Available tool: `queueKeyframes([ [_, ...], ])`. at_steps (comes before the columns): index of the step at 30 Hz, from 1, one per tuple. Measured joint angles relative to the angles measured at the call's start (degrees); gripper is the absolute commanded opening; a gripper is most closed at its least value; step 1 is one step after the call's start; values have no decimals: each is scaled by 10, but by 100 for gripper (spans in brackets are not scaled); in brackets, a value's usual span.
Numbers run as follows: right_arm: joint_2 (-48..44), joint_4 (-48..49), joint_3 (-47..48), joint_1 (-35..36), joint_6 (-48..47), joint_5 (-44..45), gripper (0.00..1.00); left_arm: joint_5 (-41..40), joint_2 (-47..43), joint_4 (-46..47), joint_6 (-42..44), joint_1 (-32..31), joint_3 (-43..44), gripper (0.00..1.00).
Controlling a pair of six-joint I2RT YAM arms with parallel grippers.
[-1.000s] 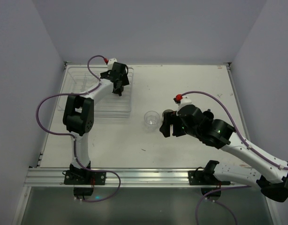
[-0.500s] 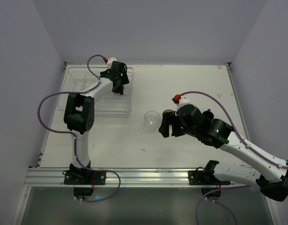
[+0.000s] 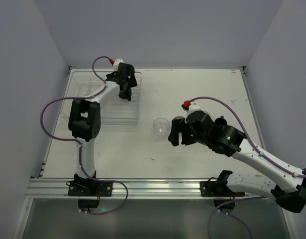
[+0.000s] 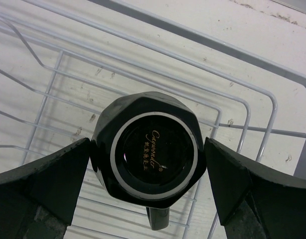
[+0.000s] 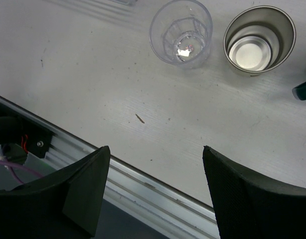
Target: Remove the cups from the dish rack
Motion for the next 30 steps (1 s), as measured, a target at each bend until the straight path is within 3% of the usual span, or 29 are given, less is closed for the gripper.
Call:
queueKeyframes([
  [22,4,0,0,0,-1,-1,78,-2,10,1,10,0,19,97],
  [30,4,0,0,0,-1,-1,78,-2,12,5,13,0,20,81],
])
